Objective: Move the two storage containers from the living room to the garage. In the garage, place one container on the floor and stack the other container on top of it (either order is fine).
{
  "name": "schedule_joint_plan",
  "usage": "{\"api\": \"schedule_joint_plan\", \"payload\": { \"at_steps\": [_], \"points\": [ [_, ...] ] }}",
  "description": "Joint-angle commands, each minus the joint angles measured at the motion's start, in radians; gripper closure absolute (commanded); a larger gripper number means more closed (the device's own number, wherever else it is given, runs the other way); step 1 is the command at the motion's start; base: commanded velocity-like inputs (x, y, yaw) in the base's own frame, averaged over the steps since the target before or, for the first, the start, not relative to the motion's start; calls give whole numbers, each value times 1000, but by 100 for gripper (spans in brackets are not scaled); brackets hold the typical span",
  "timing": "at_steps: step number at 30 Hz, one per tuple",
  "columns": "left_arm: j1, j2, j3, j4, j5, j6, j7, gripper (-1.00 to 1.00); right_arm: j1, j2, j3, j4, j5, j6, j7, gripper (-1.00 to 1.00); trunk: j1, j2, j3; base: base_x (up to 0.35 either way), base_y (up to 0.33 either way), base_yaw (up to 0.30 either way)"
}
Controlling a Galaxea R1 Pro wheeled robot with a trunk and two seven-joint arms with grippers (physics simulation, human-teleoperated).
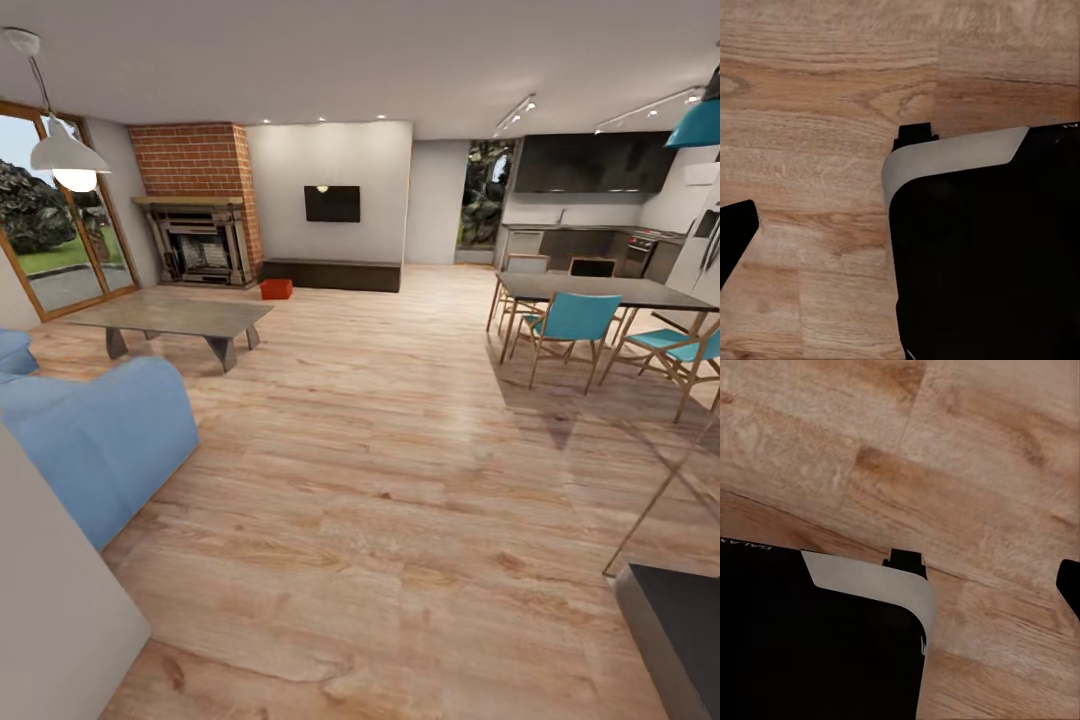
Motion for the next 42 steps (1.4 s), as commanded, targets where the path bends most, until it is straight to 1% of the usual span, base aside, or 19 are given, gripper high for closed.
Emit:
{"api": "schedule_joint_plan", "payload": {
  "at_steps": [1, 20, 42],
  "points": [
    [-2, -1, -8, 1, 9, 1, 2, -100, -1, -1, -6, 4, 1, -5, 2, -100, 1, -1, -1, 341, 124, 0],
    [-1, -1, -9, 1, 9, 0, 2, -100, -1, -3, -6, 3, 0, -5, 1, -100, 1, -1, -1, 341, 119, 0],
    [-1, -1, -9, 2, 6, 1, 2, -100, -1, -3, -6, 3, 0, -5, 1, -100, 1, -1, -1, 341, 4, 0]
  ]
}}
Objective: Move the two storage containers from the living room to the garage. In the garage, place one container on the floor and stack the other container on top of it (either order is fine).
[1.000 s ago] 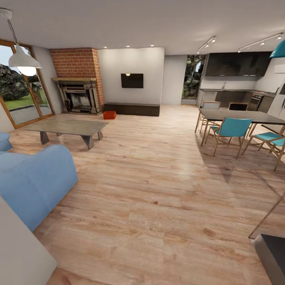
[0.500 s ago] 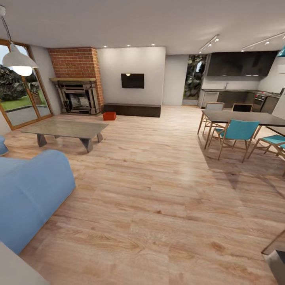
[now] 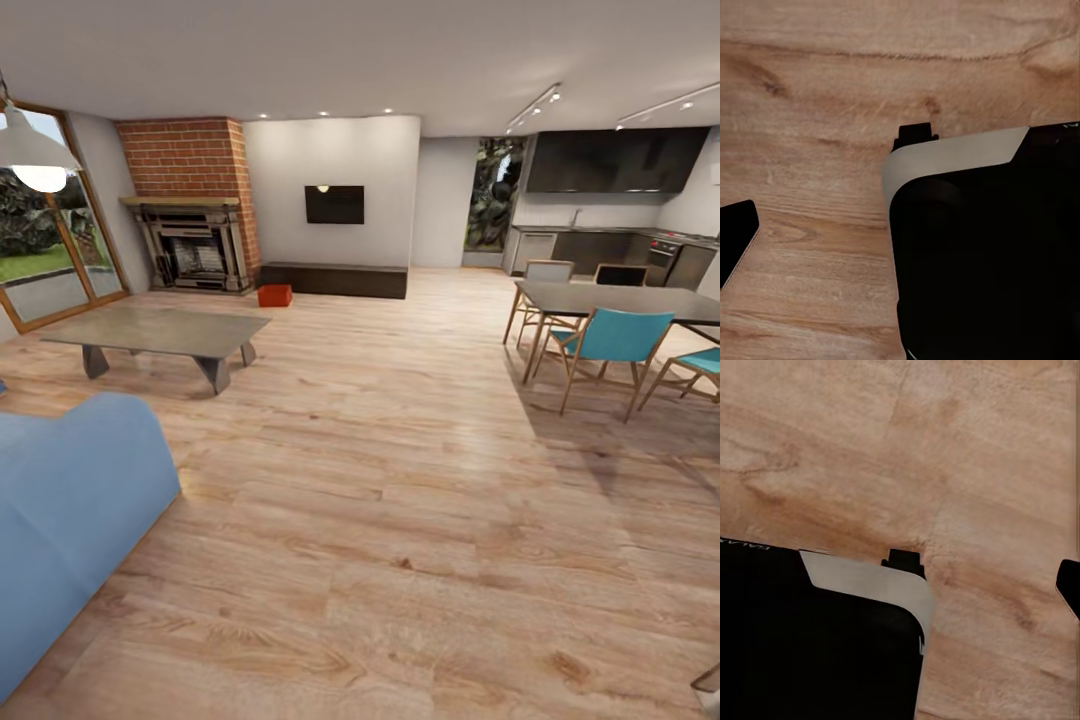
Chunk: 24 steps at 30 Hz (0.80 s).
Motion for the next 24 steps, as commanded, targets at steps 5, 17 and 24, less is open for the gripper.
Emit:
{"api": "schedule_joint_plan", "payload": {
  "at_steps": [5, 17, 24],
  "points": [
    [-2, -1, -9, 1, 9, 0, 2, -100, -1, -1, -6, 4, 1, -5, 2, -100, 1, -1, -1, 341, 0, 0],
    [-1, -1, -9, 1, 9, 0, 2, -100, -1, -1, -6, 4, 1, -5, 1, -100, 1, -1, -1, 341, 0, 0],
    [-2, -1, -9, 1, 9, 0, 2, -100, -1, -1, -6, 4, 1, -5, 1, -100, 1, -1, -1, 341, 0, 0]
  ]
}}
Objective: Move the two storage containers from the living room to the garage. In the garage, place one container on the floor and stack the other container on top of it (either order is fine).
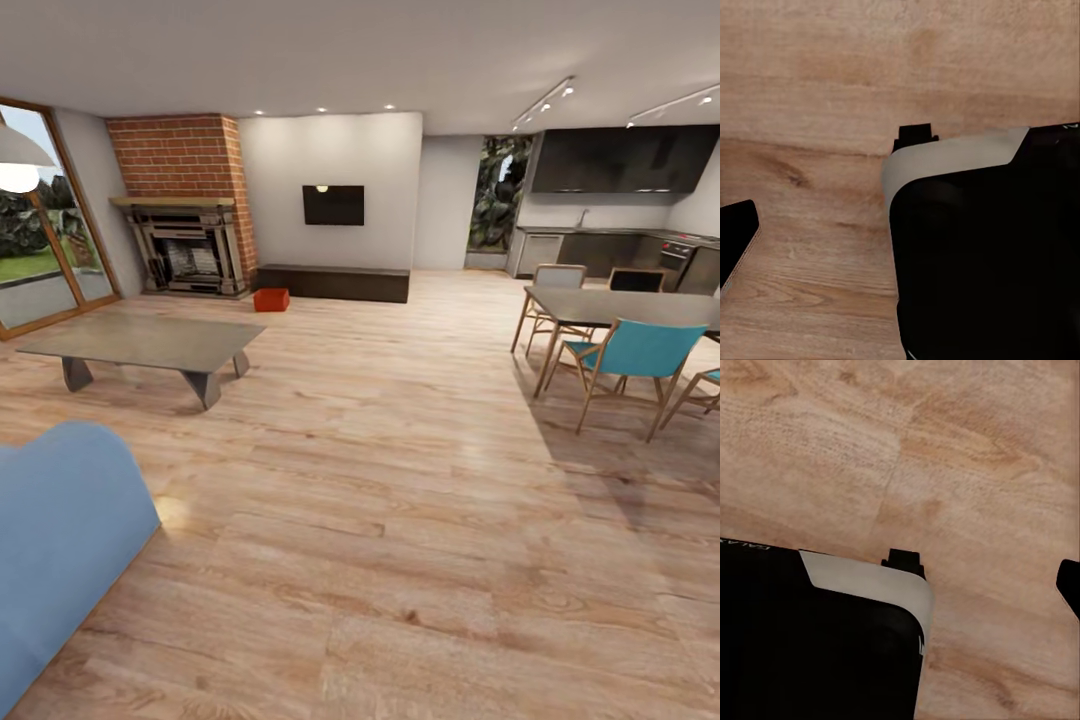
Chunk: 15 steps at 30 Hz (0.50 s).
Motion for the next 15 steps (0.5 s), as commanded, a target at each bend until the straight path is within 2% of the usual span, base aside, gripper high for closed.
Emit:
{"api": "schedule_joint_plan", "payload": {
  "at_steps": [1, 15],
  "points": [
    [-1, -1, -9, 2, 9, 1, 2, -100, -1, -1, -6, 4, 1, -5, 2, -100, 1, -1, -1, 341, 0, 0],
    [-1, -1, -9, 2, 9, 1, 2, -100, -1, -1, -6, 3, 1, -5, 2, -100, 1, -1, -1, 341, 0, 0]
  ]
}}
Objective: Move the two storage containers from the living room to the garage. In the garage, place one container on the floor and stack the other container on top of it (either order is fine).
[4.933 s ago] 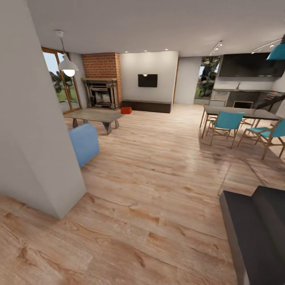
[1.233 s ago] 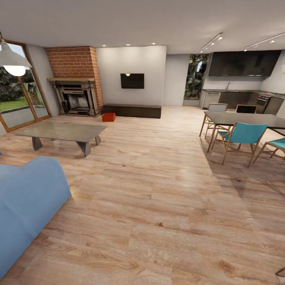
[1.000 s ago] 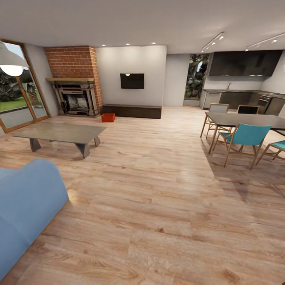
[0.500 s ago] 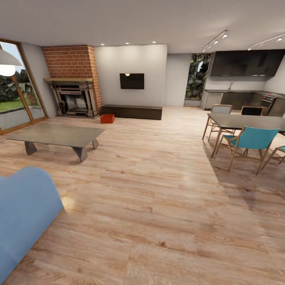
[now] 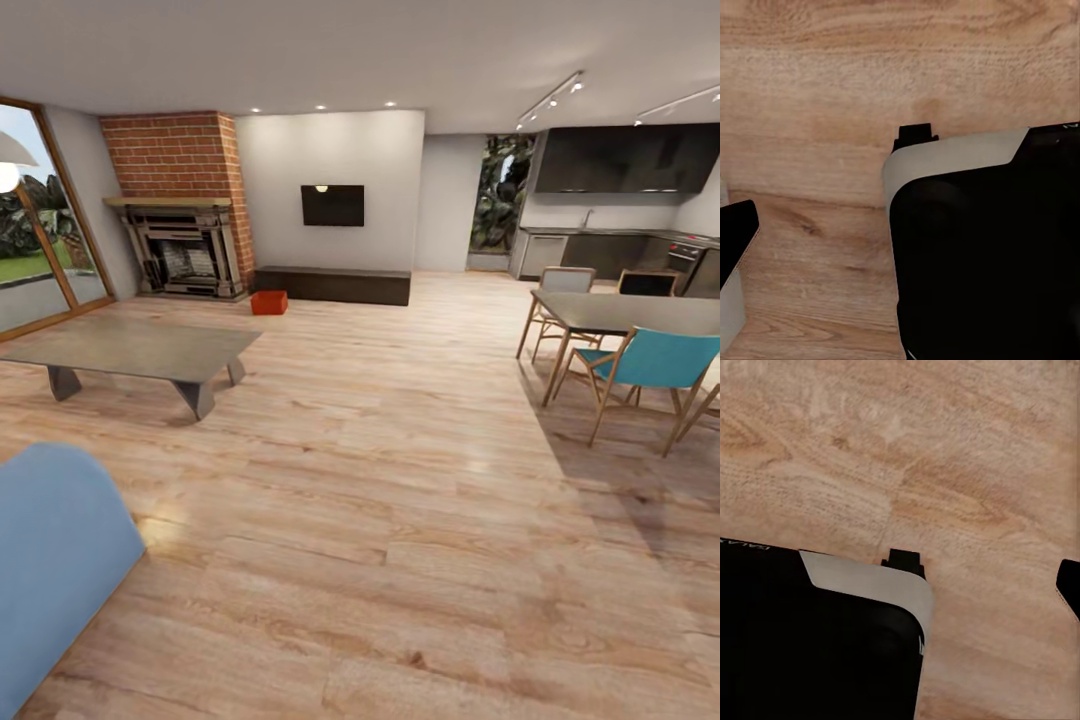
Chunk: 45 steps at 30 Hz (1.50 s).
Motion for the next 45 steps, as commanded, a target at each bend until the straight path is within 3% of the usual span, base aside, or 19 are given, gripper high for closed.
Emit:
{"api": "schedule_joint_plan", "payload": {
  "at_steps": [1, 45],
  "points": [
    [-1, -1, -9, 2, 9, 1, 2, -100, -1, -1, -6, 4, 1, -5, 2, -100, 1, -1, -1, 341, 0, 0],
    [-1, -1, -9, 2, 9, 1, 2, -100, -1, -1, -6, 4, 1, -5, 1, -100, 1, -1, -1, 341, 0, 0]
  ]
}}
